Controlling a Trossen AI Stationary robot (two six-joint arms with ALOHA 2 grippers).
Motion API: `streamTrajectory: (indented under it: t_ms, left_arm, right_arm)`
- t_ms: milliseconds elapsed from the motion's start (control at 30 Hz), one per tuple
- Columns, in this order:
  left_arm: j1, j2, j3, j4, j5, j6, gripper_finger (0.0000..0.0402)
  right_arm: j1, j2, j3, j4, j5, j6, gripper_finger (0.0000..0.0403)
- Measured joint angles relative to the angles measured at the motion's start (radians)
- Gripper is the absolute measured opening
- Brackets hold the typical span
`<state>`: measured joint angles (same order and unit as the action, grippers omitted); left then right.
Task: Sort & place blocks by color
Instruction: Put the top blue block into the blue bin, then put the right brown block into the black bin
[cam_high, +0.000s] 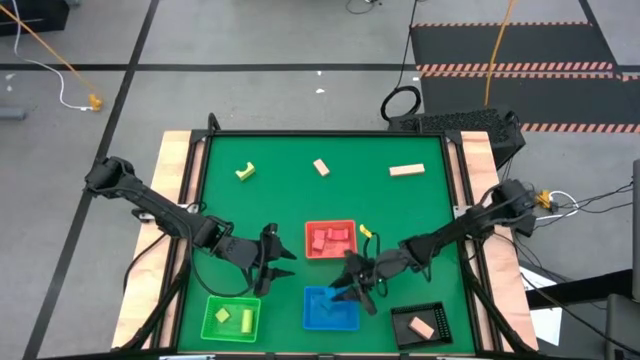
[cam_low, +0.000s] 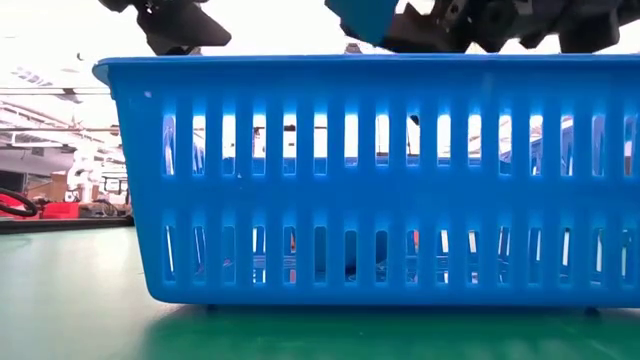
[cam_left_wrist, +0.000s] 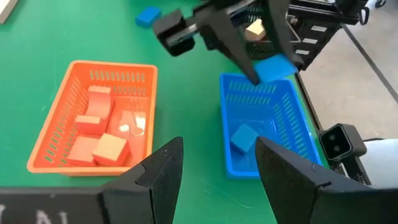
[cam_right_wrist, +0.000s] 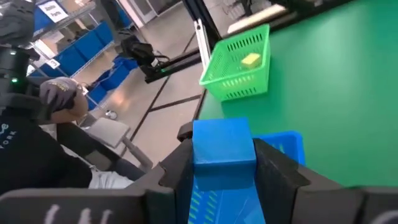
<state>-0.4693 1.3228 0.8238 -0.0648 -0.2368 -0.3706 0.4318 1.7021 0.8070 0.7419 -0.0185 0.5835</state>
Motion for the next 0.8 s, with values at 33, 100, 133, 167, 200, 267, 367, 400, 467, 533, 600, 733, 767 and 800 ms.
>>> streamTrajectory:
  t_ms: [33, 100, 133, 167, 200, 267, 367, 400, 467, 533, 600, 733, 767, 800]
  left_arm:
    - [0.000, 0.000, 0.000, 0.001, 0.000, 0.000, 0.0202]
    - [0.000, 0.000, 0.000, 0.005, 0.000, -0.002, 0.0202]
    - [0.000, 0.000, 0.000, 0.009, 0.000, -0.001, 0.0202]
    - [0.000, 0.000, 0.000, 0.012, 0.000, -0.001, 0.0202]
    - [0.000, 0.000, 0.000, 0.013, 0.000, -0.001, 0.0202]
    - [0.000, 0.000, 0.000, 0.015, 0.000, -0.002, 0.0202]
    - [0.002, 0.000, 0.000, 0.016, 0.000, -0.002, 0.0202]
    - [0.003, 0.000, 0.000, 0.016, 0.000, -0.003, 0.0202]
    - [0.009, 0.000, 0.000, 0.017, 0.000, -0.003, 0.0202]
    - [0.015, 0.000, 0.000, 0.016, 0.000, -0.001, 0.0202]
    - [0.021, 0.000, 0.000, 0.016, 0.000, -0.001, 0.0202]
    - [0.034, 0.000, 0.000, 0.015, 0.000, -0.001, 0.0202]
    - [0.037, 0.000, 0.000, 0.015, 0.000, 0.000, 0.0202]
    - [0.039, 0.000, 0.000, 0.015, 0.000, 0.000, 0.0202]
  right_arm:
    - [0.002, 0.011, 0.000, 0.004, -0.001, 0.013, 0.0120]
    - [0.006, 0.031, 0.000, 0.004, -0.005, 0.045, 0.0121]
    - [0.009, 0.040, 0.000, 0.003, -0.010, 0.064, 0.0121]
    - [0.012, 0.049, 0.000, 0.003, -0.010, 0.081, 0.0122]
    - [0.015, 0.056, 0.000, 0.002, -0.014, 0.095, 0.0122]
    - [0.022, 0.064, 0.000, 0.000, -0.045, 0.120, 0.0124]
    - [0.035, 0.066, 0.000, 0.001, -0.063, 0.145, 0.0132]
    - [0.040, 0.066, 0.000, 0.003, -0.062, 0.145, 0.0136]
    - [0.050, 0.067, 0.000, 0.013, -0.062, 0.146, 0.0149]
    - [0.058, 0.067, 0.001, 0.018, -0.062, 0.146, 0.0165]
    - [0.062, 0.067, 0.001, 0.017, -0.062, 0.148, 0.0181]
    - [0.062, 0.067, 0.001, 0.018, -0.062, 0.184, 0.0212]
    - [0.061, 0.067, 0.001, 0.017, -0.062, 0.186, 0.0218]
    - [0.061, 0.067, 0.001, 0.017, -0.062, 0.185, 0.0224]
